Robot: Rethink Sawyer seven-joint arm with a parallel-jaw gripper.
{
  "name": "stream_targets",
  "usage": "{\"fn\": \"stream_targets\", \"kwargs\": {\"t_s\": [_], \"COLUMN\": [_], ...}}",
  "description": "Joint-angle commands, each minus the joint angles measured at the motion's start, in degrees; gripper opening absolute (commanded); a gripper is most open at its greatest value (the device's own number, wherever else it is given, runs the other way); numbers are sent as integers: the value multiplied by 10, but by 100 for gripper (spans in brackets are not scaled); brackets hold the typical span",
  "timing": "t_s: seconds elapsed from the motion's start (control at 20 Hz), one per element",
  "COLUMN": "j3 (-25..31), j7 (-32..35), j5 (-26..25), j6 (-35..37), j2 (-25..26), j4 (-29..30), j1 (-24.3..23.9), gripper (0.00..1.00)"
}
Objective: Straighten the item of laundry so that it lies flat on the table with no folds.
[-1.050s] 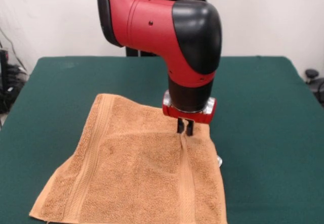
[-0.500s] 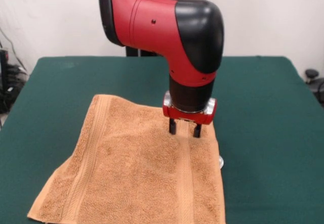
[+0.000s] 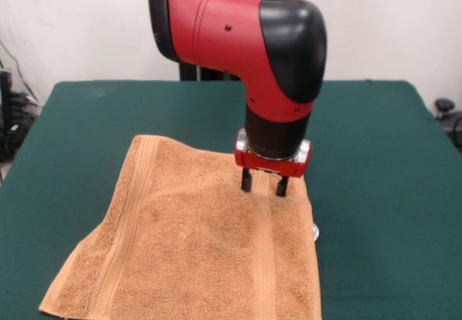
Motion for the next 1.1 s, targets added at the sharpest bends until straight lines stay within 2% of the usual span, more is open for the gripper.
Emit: {"fn": "stream_targets", "kwargs": {"t_s": [0.05,0.35,1.1], "j3": [59,32,19], "j7": [149,158,171], "j5": [12,19,35], "j6": [-140,-78,-64], "j2": [118,79,48], "j4": [-6,17,49], "j1": [49,69,86], "gripper": [100,100,100]}}
